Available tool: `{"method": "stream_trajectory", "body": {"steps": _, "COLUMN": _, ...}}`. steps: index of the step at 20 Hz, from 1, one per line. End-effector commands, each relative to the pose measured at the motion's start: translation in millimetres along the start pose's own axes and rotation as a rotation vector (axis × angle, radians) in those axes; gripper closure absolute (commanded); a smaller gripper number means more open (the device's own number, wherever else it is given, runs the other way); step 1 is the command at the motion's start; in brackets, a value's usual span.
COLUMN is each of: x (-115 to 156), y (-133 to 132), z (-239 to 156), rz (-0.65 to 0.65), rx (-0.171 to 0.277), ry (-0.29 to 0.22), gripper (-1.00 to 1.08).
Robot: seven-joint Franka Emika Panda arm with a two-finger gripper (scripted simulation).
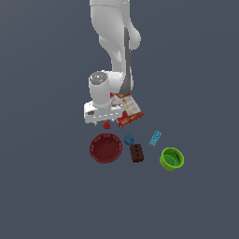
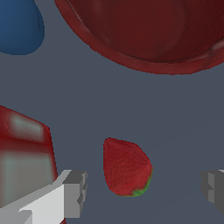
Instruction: Pick up a designated object from a clutter of objects.
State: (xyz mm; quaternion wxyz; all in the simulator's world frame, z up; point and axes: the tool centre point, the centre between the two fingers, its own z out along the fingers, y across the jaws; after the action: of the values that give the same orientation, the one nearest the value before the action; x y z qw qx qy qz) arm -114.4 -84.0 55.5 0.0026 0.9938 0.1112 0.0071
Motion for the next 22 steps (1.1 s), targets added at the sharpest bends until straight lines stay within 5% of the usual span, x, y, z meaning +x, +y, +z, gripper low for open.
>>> {"method": "stream_trajectory", "body": {"steps": 1, "x": -2.7, "y": -5.1, "z": 14.5, "rz": -0.008, "rx": 0.005, "ry": -0.01, "gripper": -0.92}}
{"method": "stream_trajectory", "body": {"steps": 14, "x": -3.5, "y": -6.7, "z": 32.8, "rz": -0.011, "rx": 0.007, "ry": -0.013, "gripper": -0.92}}
{"method": "stream_trajectory", "body": {"steps": 15, "x": -3.5, "y": -6.7, "z": 32.8, "rz": -0.011, "rx": 0.007, "ry": -0.013, "gripper": 1.08}}
{"method": "stream_trajectory", "body": {"steps": 22, "x": -3.5, "y": -6.7, "z": 32.8, "rz": -0.011, "rx": 0.007, "ry": -0.013, "gripper": 1.08}}
